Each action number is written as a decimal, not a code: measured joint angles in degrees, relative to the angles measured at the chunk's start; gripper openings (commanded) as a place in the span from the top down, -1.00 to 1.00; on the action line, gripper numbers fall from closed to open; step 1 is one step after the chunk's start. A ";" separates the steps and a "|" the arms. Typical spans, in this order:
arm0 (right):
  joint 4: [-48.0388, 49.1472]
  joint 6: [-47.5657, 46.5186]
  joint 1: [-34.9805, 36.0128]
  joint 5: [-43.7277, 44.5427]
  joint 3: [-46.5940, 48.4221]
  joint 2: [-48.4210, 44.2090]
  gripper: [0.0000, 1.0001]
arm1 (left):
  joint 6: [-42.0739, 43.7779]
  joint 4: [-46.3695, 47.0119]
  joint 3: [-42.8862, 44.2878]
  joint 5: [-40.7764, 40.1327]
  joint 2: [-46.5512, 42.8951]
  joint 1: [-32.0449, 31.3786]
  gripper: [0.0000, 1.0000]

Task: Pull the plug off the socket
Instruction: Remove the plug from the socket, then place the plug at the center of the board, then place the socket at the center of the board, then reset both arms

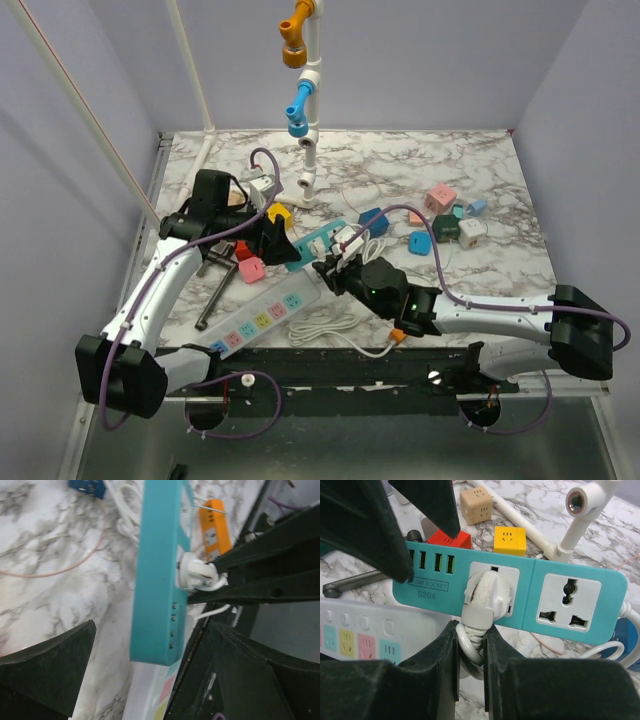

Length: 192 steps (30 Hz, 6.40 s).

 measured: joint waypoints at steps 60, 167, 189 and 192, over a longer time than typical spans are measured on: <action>6.23 -5.90 6.19 15.47 7.96 6.47 0.06 | 7.41 -4.61 4.94 2.01 1.66 -4.31 1.00; -48.37 30.18 -53.92 14.93 11.80 -9.22 0.89 | 7.19 15.37 6.60 -35.69 20.11 -22.56 -0.58; -42.49 27.43 -53.83 5.25 13.97 7.41 -1.00 | 8.31 11.58 2.05 -33.46 3.02 -21.57 -0.97; -42.42 26.91 -53.81 4.46 16.09 7.96 -1.00 | 8.59 9.29 2.14 -32.52 -1.51 -20.37 -0.97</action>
